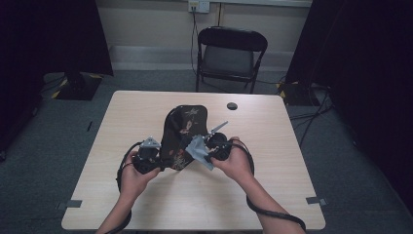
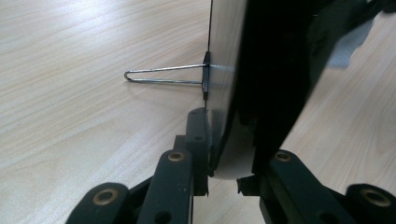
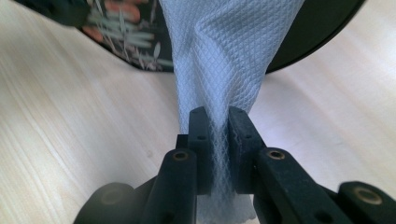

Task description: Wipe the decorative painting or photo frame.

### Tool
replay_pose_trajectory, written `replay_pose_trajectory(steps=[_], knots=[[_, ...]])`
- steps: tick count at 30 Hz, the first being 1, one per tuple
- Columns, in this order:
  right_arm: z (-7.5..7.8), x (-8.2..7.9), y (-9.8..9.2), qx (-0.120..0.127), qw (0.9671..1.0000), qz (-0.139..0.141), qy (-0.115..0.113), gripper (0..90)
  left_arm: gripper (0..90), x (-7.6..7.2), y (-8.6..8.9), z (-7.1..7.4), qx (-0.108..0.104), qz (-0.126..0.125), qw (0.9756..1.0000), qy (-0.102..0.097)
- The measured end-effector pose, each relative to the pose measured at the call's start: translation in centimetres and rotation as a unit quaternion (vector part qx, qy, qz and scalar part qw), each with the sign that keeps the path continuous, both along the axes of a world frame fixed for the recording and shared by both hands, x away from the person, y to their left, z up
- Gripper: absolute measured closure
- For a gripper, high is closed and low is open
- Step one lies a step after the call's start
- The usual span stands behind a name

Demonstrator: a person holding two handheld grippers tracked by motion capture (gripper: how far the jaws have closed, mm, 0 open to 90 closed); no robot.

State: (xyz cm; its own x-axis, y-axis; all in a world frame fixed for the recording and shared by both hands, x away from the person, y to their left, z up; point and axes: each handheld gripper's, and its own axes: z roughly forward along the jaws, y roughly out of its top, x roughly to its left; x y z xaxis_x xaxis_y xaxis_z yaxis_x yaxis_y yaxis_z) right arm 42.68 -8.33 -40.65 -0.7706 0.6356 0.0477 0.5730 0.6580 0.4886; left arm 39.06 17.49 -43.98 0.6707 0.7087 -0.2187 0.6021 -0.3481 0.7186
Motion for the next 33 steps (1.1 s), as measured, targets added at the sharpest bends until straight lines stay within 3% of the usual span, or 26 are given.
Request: replay_pose_trajectory(steps=[10, 20, 24, 27, 28, 31, 32, 33], knots=[[-4.1, -0.3, -0.3, -0.015, 0.9991, -0.002, 0.039, 81.9, 78.5, 0.0, 0.0, 0.0, 0.002, 0.000, 1.0000, 0.000], [-4.8, -0.9, -1.5, -0.020, 0.9987, -0.011, 0.046, 81.7, 78.4, -0.1, 0.0, 0.0, 0.000, 0.001, 1.0000, 0.000], [-4.1, -1.3, -2.1, -0.020, 0.9989, -0.015, 0.041, 81.7, 78.4, -0.1, -0.1, 0.0, 0.002, 0.002, 1.0000, 0.001], [-2.2, -1.4, -2.5, -0.011, 0.9995, -0.016, 0.026, 81.8, 78.4, 0.0, -0.1, 0.1, 0.003, 0.004, 1.0000, -0.001], [-2.2, -1.4, -2.5, -0.011, 0.9995, -0.016, 0.026, 81.8, 78.5, 0.0, -0.1, 0.1, 0.003, 0.004, 1.0000, -0.001], [1.0, -1.3, -2.9, -0.006, 0.9999, -0.013, -0.003, 81.7, 78.4, 0.0, -0.2, 0.1, 0.003, 0.004, 1.0000, -0.002], [1.0, -1.3, -2.9, -0.006, 0.9999, -0.013, -0.003, 81.7, 78.5, 0.0, -0.2, 0.1, 0.003, 0.004, 1.0000, -0.002], [2.8, -1.2, -3.0, -0.003, 0.9997, -0.012, -0.019, 81.8, 78.5, 0.0, -0.2, 0.1, 0.002, 0.004, 1.0000, 0.000]])
